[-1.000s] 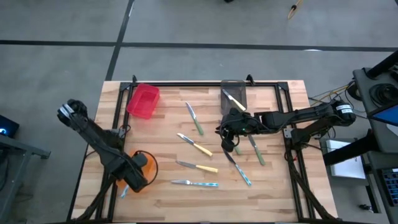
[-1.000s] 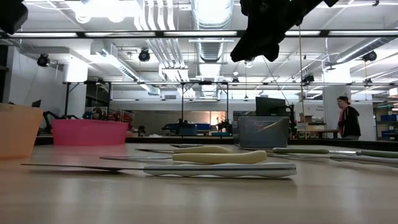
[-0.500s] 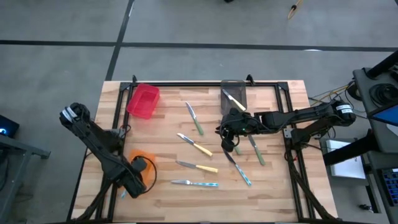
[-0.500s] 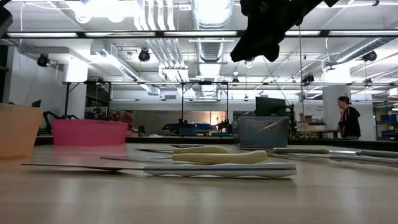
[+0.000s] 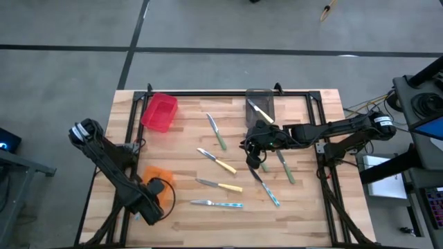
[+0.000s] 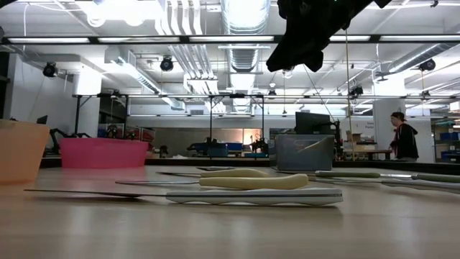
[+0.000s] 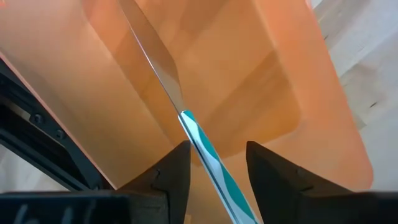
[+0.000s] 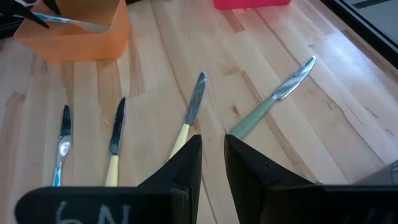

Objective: Sort silverware by color (type)
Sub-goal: Put the top left blue knife into the orange bin

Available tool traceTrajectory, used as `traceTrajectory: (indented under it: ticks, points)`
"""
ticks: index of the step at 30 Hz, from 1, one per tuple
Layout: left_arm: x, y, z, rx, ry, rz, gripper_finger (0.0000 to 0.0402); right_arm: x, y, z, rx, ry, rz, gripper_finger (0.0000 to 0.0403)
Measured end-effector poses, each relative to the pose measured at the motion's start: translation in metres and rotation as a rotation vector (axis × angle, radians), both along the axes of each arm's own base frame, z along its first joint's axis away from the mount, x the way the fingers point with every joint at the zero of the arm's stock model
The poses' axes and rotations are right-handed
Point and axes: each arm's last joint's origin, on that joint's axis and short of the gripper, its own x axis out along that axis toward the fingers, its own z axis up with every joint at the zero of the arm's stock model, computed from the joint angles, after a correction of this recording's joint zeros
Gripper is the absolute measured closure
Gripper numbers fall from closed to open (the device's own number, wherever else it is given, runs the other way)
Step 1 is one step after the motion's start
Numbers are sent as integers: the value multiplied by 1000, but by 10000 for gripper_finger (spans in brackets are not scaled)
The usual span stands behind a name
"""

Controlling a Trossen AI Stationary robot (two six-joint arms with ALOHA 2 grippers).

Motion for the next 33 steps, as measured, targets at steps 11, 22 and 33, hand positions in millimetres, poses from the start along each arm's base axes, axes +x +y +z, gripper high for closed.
traceTrajectory:
  ticks: [11, 22, 33]
  points:
    - [0, 0, 0, 2, 1, -2, 308, 0, 0, 0, 2, -1, -1, 344]
    - [0, 0, 0, 3, 2, 0, 324, 0, 0, 0, 2, -1, -1, 344]
    - [-2, 0, 0, 14, -3, -7, 325, 0, 0, 0, 2, -1, -1, 344]
